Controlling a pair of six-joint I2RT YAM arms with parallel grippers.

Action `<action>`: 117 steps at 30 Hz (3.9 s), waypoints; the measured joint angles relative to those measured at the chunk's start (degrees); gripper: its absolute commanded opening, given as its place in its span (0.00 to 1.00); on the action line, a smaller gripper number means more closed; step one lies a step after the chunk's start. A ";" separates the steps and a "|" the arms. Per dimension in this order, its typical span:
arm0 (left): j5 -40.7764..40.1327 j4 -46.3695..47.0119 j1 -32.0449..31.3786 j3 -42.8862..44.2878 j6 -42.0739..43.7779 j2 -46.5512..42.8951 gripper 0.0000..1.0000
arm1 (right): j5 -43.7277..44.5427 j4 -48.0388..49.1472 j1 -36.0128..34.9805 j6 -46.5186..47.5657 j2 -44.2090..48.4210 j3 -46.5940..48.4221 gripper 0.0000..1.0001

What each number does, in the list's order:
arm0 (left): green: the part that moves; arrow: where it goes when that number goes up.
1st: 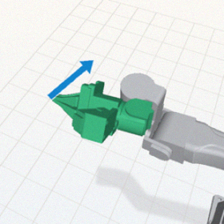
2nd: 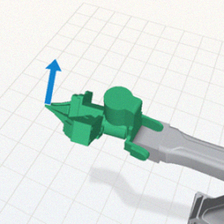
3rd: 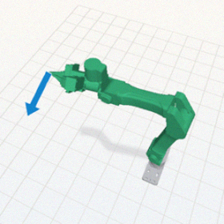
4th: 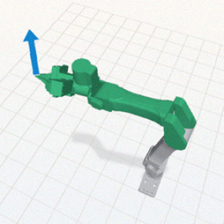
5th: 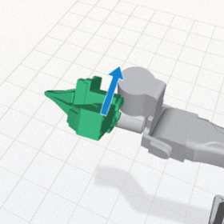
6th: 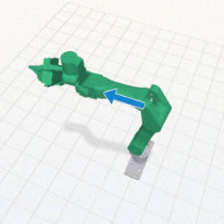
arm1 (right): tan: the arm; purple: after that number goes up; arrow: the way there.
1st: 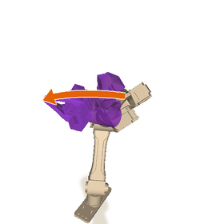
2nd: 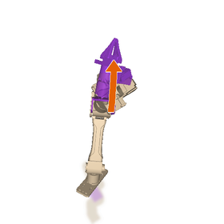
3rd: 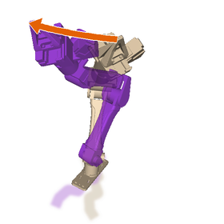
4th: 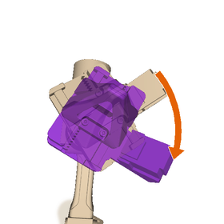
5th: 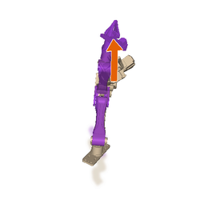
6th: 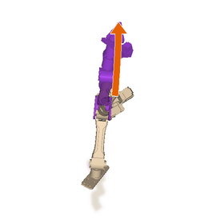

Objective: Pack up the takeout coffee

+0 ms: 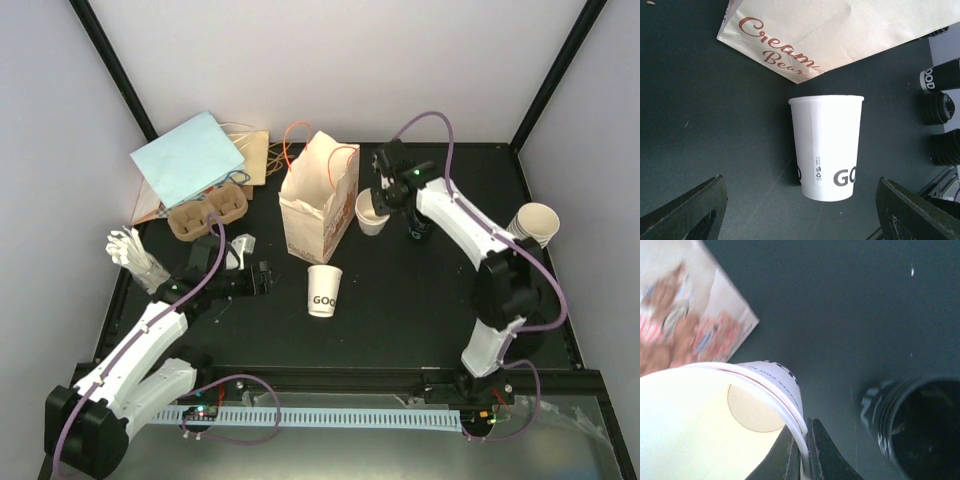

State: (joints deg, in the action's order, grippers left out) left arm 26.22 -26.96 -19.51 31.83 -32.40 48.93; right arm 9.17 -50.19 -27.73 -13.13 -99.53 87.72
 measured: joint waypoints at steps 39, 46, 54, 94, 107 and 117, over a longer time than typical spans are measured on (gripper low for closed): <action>2.54 0.44 -0.02 -0.98 2.03 0.72 0.88 | -2.69 -4.20 5.77 2.80 -19.78 18.56 0.48; -0.31 -1.33 -4.57 -0.98 1.99 1.99 0.99 | -1.29 -5.09 5.95 3.32 -15.28 18.51 0.62; -10.64 -3.34 -15.98 0.55 -0.94 4.39 0.99 | -2.03 -4.76 5.22 4.00 -0.68 15.85 0.66; -20.57 9.29 -31.26 8.39 -13.51 31.71 0.71 | -17.00 11.21 -1.18 0.28 38.75 -33.14 0.69; -21.03 11.65 -33.42 6.67 -8.96 26.73 0.69 | -19.69 6.97 -1.18 -1.51 37.79 -31.69 0.71; -20.85 15.54 -34.95 0.85 1.49 8.11 0.70 | -30.67 -0.04 -1.18 -3.93 34.51 -24.63 0.70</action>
State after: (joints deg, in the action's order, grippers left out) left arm 5.37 -11.42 -54.46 32.69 -30.92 57.04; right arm -21.50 -50.24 -28.91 -17.06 -65.01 63.09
